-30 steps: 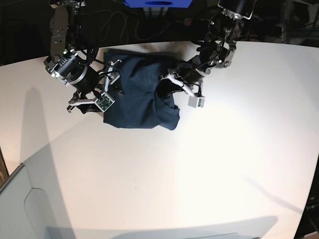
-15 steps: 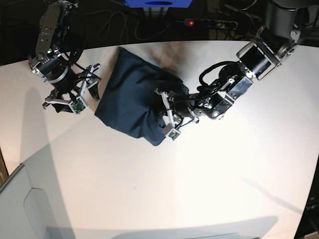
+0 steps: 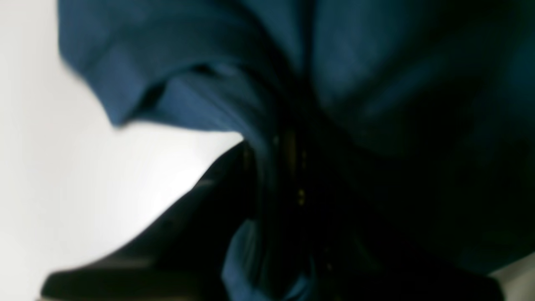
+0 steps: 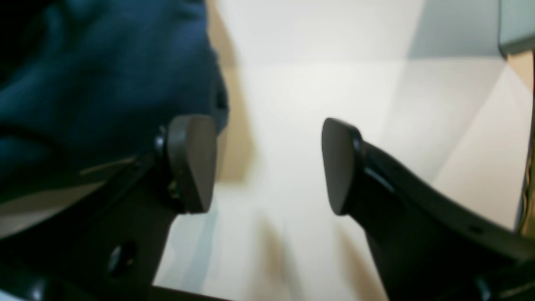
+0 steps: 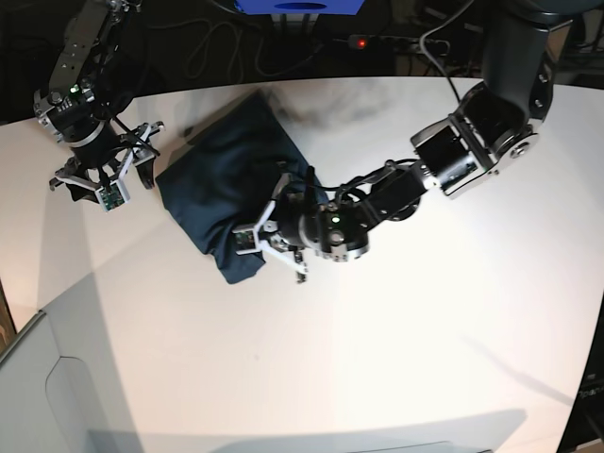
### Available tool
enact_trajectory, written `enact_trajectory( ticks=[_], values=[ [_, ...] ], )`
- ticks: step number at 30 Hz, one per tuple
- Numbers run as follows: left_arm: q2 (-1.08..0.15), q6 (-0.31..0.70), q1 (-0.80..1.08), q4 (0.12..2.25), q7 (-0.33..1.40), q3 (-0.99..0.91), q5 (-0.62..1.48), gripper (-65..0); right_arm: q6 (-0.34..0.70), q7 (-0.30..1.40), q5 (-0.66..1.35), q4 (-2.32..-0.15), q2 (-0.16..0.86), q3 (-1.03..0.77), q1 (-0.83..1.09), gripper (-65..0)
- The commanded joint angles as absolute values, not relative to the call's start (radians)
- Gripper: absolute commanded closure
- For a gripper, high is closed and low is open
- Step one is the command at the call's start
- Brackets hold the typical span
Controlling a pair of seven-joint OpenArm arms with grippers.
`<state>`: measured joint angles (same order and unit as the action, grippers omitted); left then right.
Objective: Fold the T-shirt properly
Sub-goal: 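Press and tuck the shirt's loose edge under with the left gripper, then pat and straighten the folded shirt's edges with the right gripper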
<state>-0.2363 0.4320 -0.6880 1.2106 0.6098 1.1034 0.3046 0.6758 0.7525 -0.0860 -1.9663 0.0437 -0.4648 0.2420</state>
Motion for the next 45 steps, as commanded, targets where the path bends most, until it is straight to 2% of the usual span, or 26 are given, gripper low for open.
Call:
enact_trajectory(
  ticks=[1, 4, 9, 10, 14, 16, 21, 31, 34, 39, 45],
  values=[
    [-0.214, 0.469, -0.708, 1.225, 0.593, 1.093, 0.257, 0.0, 0.682, 0.733, -0.074, -1.985, 0.045, -0.470, 0.239, -37.5],
    [-0.177, 0.536, -0.700, 1.225, 0.596, 1.086, 0.110, 0.0, 0.682, 0.733, -0.074, -1.985, 0.042, -0.481, 0.240, -37.5],
    [-0.134, 0.538, -0.700, 1.179, 0.605, 1.084, 0.024, -0.4, 0.682, 0.733, -0.074, -1.985, 0.042, -0.479, 0.242, -37.5],
    [-0.125, 0.536, -0.700, 1.158, 0.605, 1.084, 0.018, -4.4, 0.682, 0.733, -0.074, -1.985, 0.042, -0.478, 0.242, -37.5],
    [-0.127, 0.536, -0.704, 1.132, 0.619, 1.084, 0.018, -27.9, 0.682, 0.733, -0.074, -1.985, 0.042, -0.478, 0.242, -37.5],
    [-0.131, 0.536, -0.705, 1.152, 0.622, 1.082, 0.018, -36.0, 0.682, 0.733, -0.074, -1.985, 0.042, -0.476, 0.242, -37.5],
    [-0.160, 0.536, -0.702, 1.245, 0.624, 0.972, 0.016, -37.1, 0.682, 0.733, -0.074, -1.985, 0.042, -0.473, 0.237, -37.5],
    [-0.302, 0.536, -0.651, 1.442, 0.624, 0.694, 0.024, -37.1, 0.682, 0.733, -0.071, -1.985, 0.042, -0.446, 0.226, -36.8],
    [-0.369, 0.536, -0.575, 1.509, 0.624, 0.565, 0.027, -37.1, 0.682, 0.733, -0.071, -1.985, 0.042, -0.420, 0.213, -28.5],
    [-0.456, 0.536, -0.358, 1.609, 0.624, 0.229, 0.027, -37.1, 0.682, 0.733, -0.071, -1.977, 0.042, -0.360, 0.191, -1.4],
    [-0.430, 0.536, -0.117, 1.661, 0.624, -0.278, 0.028, -37.1, 0.682, 0.722, -0.073, -1.920, 0.030, -0.302, 0.183, 0.0]
  ],
)
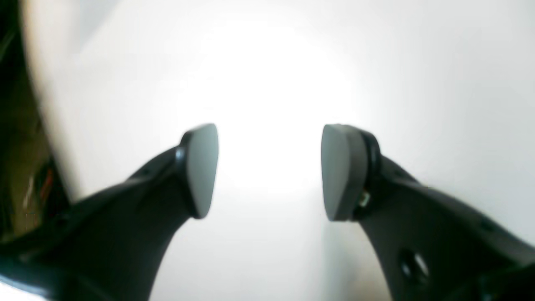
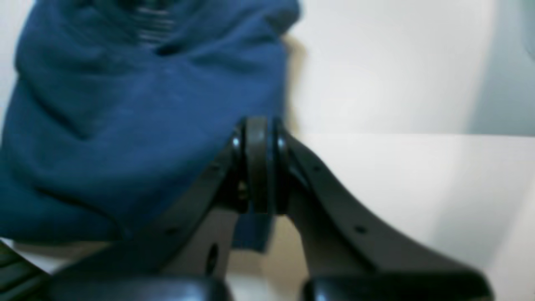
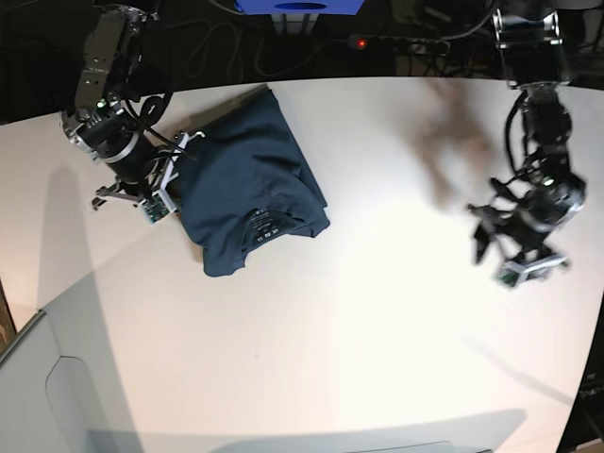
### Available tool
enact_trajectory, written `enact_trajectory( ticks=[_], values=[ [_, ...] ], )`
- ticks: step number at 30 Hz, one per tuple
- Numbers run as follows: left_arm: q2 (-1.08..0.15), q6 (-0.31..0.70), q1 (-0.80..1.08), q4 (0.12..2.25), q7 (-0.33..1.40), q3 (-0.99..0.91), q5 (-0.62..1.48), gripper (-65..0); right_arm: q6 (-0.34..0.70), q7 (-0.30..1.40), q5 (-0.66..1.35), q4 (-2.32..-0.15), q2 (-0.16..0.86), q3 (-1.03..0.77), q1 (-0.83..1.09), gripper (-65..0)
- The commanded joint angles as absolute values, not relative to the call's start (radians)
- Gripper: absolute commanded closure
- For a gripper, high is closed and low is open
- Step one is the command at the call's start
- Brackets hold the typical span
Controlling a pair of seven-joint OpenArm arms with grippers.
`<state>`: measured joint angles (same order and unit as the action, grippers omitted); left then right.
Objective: Fold the T-shirt properly
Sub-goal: 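Pat and straighten the folded shirt's edges with the right gripper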
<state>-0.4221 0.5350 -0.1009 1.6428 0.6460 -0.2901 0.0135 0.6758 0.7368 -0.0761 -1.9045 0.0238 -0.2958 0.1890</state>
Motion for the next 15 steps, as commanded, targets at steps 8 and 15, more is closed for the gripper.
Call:
enact_trajectory(
  ticks=[8, 15],
  values=[
    [-0.389, 0.544, 0.007, 1.661, 0.624, -0.504, 0.030, -37.1, 0.682, 0.720, -0.070, -1.804, 0.050, -0.326, 0.229, 0.0],
    [-0.386, 0.542, 0.042, 1.661, 0.624, -0.510, 0.030, -37.1, 0.684, 0.720, -0.068, -1.920, 0.050, -0.331, 0.291, 0.0]
  ],
)
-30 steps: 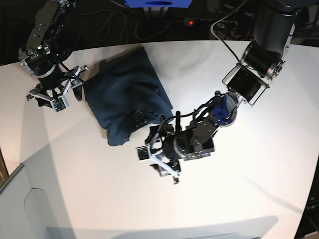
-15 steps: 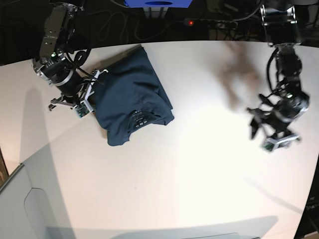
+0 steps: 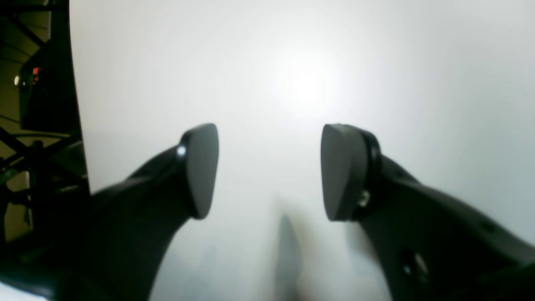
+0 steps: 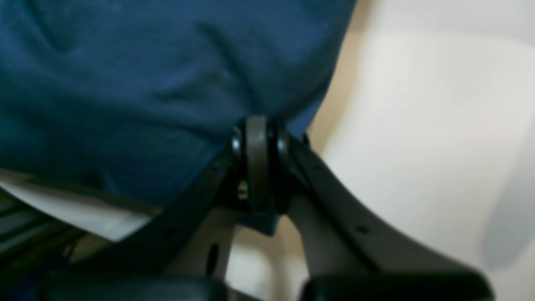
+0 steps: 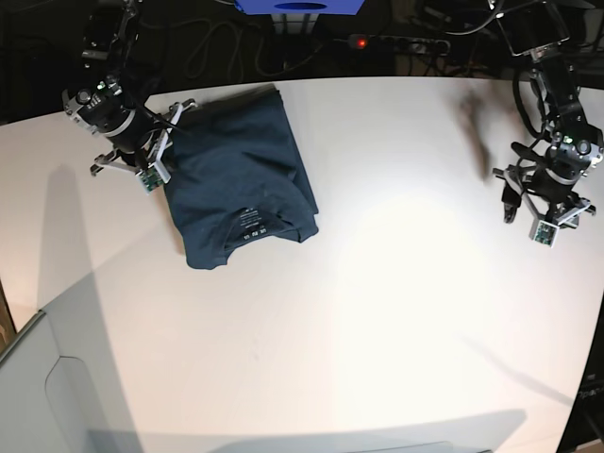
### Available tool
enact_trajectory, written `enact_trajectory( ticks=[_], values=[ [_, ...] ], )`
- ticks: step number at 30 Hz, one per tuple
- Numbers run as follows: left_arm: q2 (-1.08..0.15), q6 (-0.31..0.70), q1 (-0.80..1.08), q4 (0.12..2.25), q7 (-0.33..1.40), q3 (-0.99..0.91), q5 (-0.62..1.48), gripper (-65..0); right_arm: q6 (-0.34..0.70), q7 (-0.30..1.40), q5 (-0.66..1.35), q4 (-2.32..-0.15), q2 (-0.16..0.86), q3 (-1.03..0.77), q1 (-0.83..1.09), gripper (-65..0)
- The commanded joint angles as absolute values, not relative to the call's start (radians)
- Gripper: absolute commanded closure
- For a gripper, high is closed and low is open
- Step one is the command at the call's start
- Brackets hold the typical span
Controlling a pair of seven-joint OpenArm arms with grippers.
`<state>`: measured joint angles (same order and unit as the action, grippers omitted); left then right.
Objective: Fold the T-shirt properly
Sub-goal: 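Pat and straighten the folded shirt's edges with the right gripper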
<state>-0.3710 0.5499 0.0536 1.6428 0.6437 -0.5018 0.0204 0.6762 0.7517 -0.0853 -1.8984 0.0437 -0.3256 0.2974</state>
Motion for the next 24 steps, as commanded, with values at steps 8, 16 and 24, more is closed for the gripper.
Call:
enact_trajectory(
  ticks=[8, 16, 24],
  values=[
    [-0.358, 0.541, 0.054, 1.661, 0.624, -0.510, 0.028, -37.1, 0.687, 0.731, -0.068, -2.103, -0.005, -0.285, 0.334, 0.0],
    [-0.361, 0.538, 0.087, 1.661, 0.624, -0.518, 0.028, -37.1, 0.687, 0.722, -0.068, -1.933, -0.004, -0.077, 0.346, -0.1],
    [-0.358, 0.538, 0.110, 1.658, 0.624, -0.575, 0.028, -37.1, 0.687, 0.720, -0.070, -1.805, -0.001, -0.038, 0.404, -0.1]
  ],
)
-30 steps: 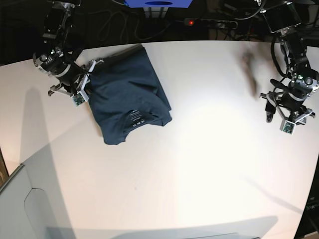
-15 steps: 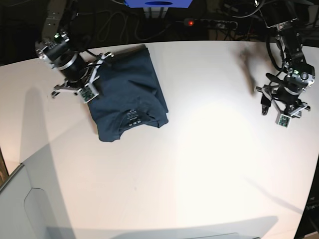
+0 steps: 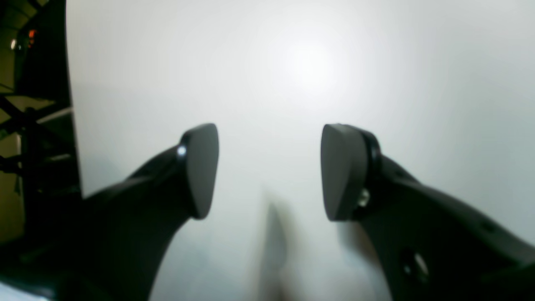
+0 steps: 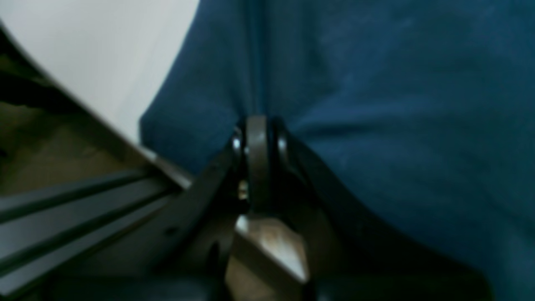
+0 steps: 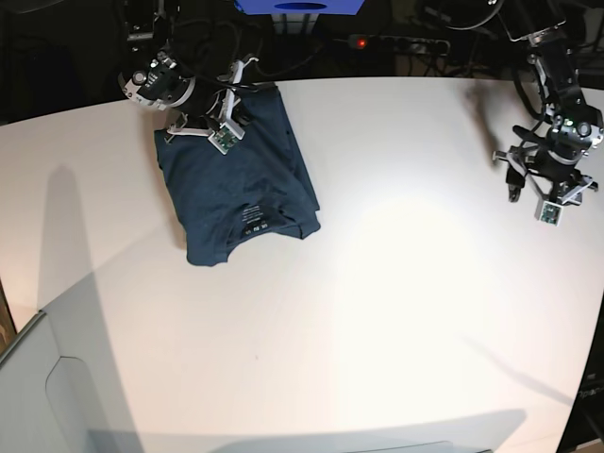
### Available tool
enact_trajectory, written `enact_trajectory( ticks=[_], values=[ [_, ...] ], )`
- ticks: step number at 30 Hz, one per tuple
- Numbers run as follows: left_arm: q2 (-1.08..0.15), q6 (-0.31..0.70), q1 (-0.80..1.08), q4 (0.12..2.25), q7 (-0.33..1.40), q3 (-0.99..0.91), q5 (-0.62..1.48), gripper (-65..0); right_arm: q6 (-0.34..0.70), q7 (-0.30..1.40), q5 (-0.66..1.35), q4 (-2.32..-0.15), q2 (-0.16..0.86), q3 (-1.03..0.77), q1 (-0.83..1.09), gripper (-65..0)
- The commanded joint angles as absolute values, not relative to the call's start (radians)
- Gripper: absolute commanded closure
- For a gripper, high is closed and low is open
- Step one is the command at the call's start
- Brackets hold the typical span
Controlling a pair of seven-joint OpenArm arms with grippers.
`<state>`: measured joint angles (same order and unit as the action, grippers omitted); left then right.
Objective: Fold the T-shirt properly
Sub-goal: 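Pat and straighten the folded shirt's edges with the right gripper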
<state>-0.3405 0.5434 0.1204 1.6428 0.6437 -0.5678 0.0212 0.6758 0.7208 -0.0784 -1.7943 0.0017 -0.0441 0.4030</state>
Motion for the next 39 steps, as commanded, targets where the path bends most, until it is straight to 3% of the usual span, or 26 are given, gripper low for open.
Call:
enact_trajectory(
  ticks=[1, 13, 23, 32, 39],
  values=[
    [-0.358, 0.538, 0.117, 1.659, 0.624, -0.575, 0.028, -37.1, 0.687, 0.720, -0.070, -1.808, -0.001, -0.019, 0.412, -0.1],
    [-0.329, 0.538, 0.203, 1.736, 0.622, -0.576, 0.028, -37.1, 0.687, 0.720, -0.070, -2.018, 0.047, 0.067, 0.394, -0.1],
    [-0.266, 0.538, 0.263, 1.758, 0.622, -0.659, 0.028, -37.1, 0.687, 0.720, -0.070, -1.794, -0.007, 0.140, 0.176, -0.1],
    [-0.231, 0.539, 0.331, 1.753, 0.621, -0.748, 0.028, -37.1, 0.684, 0.644, -0.071, -1.587, -0.038, 0.266, 0.119, -0.1],
    [-0.231, 0.544, 0.332, 1.751, 0.622, -0.812, 0.028, -37.1, 0.682, 0.618, -0.071, -1.718, 0.001, 0.272, 0.182, -0.1]
  ],
)
